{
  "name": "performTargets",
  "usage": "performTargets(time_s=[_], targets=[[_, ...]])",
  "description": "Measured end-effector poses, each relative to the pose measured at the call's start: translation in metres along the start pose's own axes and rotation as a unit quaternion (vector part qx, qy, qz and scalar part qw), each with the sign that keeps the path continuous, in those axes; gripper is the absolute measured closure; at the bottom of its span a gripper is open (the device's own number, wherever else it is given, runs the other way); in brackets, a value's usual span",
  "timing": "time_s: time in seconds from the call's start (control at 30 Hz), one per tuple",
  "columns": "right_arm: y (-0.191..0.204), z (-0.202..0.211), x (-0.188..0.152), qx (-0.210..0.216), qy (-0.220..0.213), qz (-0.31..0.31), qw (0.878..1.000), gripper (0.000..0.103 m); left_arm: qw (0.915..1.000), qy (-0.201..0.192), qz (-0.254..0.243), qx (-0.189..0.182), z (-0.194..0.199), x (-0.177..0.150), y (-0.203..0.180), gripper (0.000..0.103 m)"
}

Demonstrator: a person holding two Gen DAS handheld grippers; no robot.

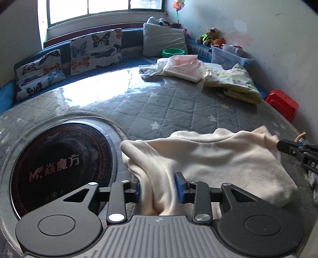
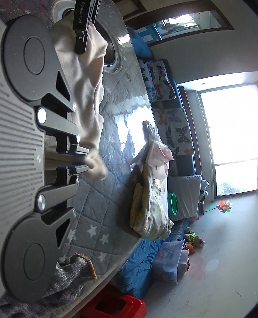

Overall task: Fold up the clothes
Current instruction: 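Release the sweatshirt with both grippers and pull them back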

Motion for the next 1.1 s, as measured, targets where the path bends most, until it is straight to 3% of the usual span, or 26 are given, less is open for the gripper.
performTargets(time_s=[0.17, 0.5, 0.63, 0.7, 1.1], targets=[[0.001, 0.0, 0.001, -0.002, 0.001, 0.0, 1.0, 0.09, 0.9999, 0.002, 0.007, 0.007, -0.001, -0.003, 0.006, 0.056], [0.024, -0.002, -0.005, 0.013, 0.006, 0.024, 1.0, 0.051, 0.9996, -0.008, 0.012, 0.024, 0.006, -0.005, 0.011, 0.04], [0.037, -0.004, -0.01, 0.026, 0.013, 0.044, 0.999, 0.044, 0.9993, -0.017, 0.009, 0.031, 0.011, -0.005, 0.01, 0.035], [0.046, -0.003, -0.012, 0.035, 0.014, 0.058, 0.998, 0.035, 0.9992, -0.02, 0.009, 0.033, 0.012, -0.005, 0.01, 0.032], [0.088, -0.008, -0.032, 0.05, 0.033, 0.136, 0.989, 0.023, 0.9983, -0.028, 0.012, 0.05, 0.02, -0.011, 0.018, 0.016]])
Point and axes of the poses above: each gripper's, at about its wrist camera, not at the fingertips, and z roughly against the way its jaws point, y to its left, x to its top, the point moved 5 cm from there along -z, roughly the way its jaws point, and after that the axes turned 2 degrees about -x, right-handed, at the moved point
